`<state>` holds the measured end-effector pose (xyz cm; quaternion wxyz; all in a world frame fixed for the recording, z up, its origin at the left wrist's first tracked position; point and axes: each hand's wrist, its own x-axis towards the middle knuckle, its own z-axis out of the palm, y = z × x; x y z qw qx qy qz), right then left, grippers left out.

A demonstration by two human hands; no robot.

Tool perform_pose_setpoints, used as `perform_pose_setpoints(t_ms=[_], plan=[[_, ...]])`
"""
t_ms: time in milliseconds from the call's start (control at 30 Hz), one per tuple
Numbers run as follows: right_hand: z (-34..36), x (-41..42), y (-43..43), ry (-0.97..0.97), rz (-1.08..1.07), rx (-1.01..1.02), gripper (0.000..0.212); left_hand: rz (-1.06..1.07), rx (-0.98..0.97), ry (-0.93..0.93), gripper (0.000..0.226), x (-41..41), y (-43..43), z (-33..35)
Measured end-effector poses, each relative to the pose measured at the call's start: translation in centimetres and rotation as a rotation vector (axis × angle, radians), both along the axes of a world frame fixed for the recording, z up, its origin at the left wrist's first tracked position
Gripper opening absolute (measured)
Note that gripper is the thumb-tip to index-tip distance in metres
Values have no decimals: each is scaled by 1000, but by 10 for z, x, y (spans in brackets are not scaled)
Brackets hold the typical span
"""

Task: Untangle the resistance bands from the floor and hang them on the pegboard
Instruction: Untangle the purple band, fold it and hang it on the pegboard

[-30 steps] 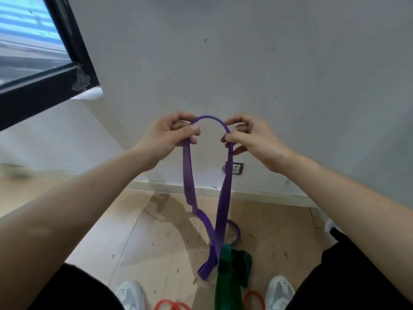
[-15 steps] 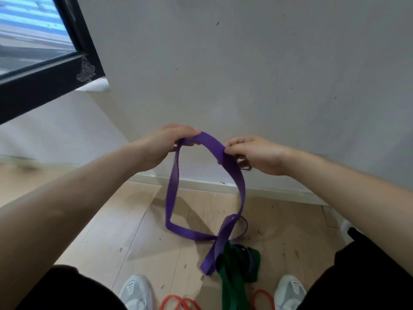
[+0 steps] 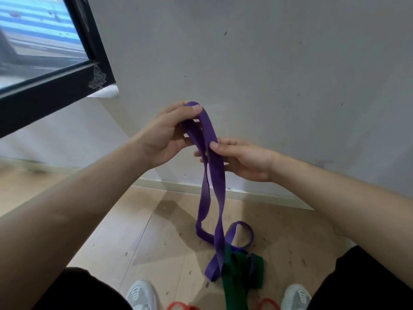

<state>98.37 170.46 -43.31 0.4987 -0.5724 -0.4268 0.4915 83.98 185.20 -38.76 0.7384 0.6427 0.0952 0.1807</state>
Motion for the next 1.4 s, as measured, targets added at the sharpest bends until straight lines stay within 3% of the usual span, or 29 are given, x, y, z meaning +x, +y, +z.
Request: perform_pose_setpoints(t_ms=[133,233,300,433,633,833,967,1133,1333,1400], plan=[[3,0,3,-8,71,-34,50,74,-128,-54,16,-4,3,7],[1,-2,4,-18,66,-58,33,144,-186,-65,20,-6,11,7],[5,-1,4,25,-23,-30,24,201,-157,-9,17,-7,20,1],[15,6,1,-43,-145,34,25,311,-56,179,21,-4,28,-17],[26,18,-3,-97,-258,96,21,254,97,342,43,11,-4,-34],[31,27,-11,-59,-283,75,23,402,451,201,84,23,-11,-42],[27,31,-16,-89,-251,12,24,447,968,86,103,21,-5,-39],[26,31,-21,-75,-177,-33,21,308,1599,43,83,18,-5,-39],[25,35,-26,-59,-98,-85,23,366,1657,-283,24,15,-4,-36],[23,36,-30,-42,-16,-115,23,393,1708,-337,14,12,-2,-31]])
